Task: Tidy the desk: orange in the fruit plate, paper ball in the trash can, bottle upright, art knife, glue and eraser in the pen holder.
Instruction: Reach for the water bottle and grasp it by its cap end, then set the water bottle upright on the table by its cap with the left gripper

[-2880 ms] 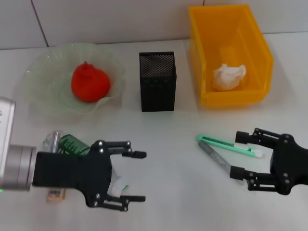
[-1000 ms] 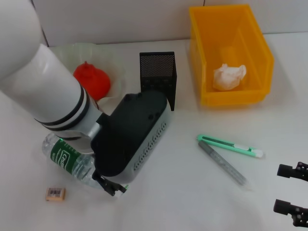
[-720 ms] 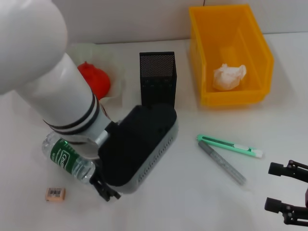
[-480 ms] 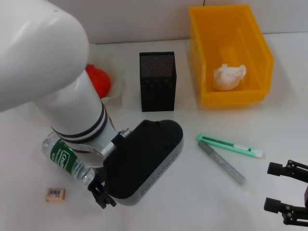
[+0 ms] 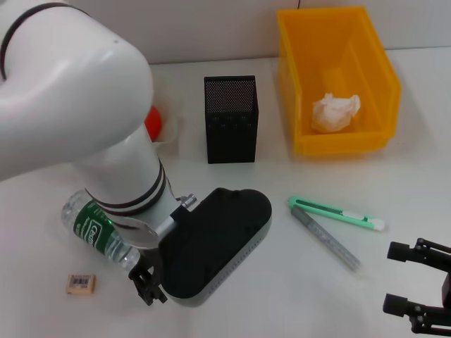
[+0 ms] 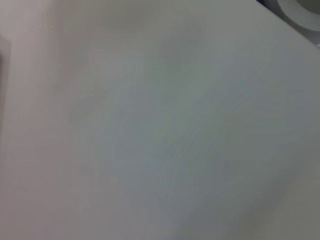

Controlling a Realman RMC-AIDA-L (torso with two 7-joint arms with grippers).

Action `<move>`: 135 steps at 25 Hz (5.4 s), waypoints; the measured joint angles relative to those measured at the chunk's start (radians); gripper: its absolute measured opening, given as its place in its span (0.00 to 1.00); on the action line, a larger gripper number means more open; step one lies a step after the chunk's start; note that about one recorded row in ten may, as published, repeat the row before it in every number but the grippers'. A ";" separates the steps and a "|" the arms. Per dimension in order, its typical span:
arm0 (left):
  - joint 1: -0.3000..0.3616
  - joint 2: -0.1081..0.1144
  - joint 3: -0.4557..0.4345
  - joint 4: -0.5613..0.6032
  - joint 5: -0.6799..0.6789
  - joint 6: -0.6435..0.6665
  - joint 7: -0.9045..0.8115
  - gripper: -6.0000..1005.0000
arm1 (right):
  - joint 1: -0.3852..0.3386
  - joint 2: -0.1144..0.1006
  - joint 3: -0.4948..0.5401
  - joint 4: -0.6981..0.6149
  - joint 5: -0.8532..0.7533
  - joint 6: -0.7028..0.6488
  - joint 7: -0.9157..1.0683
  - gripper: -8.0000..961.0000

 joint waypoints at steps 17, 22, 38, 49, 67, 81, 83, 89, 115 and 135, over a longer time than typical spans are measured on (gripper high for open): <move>-0.019 -0.006 0.041 -0.039 0.012 -0.031 0.014 0.69 | 0.002 0.004 0.001 0.002 -0.007 0.011 0.002 0.87; -0.023 -0.006 0.050 -0.056 0.026 -0.048 0.014 0.59 | 0.004 0.002 0.005 0.023 -0.012 0.015 -0.002 0.87; -0.025 -0.006 0.066 -0.020 0.040 -0.013 0.017 0.45 | 0.002 0.004 0.009 0.026 -0.019 0.024 -0.005 0.87; -0.011 -0.006 0.032 0.058 0.029 0.077 -0.014 0.45 | 0.004 0.004 0.009 0.026 -0.014 0.022 -0.007 0.87; 0.013 -0.001 -0.359 0.096 -0.103 0.196 0.023 0.44 | 0.026 -0.006 0.035 0.024 -0.009 0.016 -0.020 0.87; 0.063 0.003 -0.641 0.089 -0.163 0.213 0.038 0.44 | 0.049 -0.025 0.054 0.019 -0.009 0.026 -0.020 0.87; 0.086 0.003 -0.699 0.090 -0.184 0.213 0.038 0.44 | 0.055 -0.031 0.070 0.022 -0.011 0.026 -0.020 0.87; 0.113 0.003 -0.767 0.096 -0.199 0.212 0.034 0.44 | 0.063 -0.034 0.074 0.018 -0.013 0.026 -0.020 0.87; 0.158 0.009 -0.959 0.101 -0.218 0.224 -0.076 0.44 | 0.092 -0.041 0.075 0.024 -0.012 0.034 -0.021 0.87; 0.150 0.018 -0.974 0.110 -0.199 0.233 -0.126 0.43 | 0.090 -0.039 0.075 0.026 -0.013 0.039 -0.033 0.87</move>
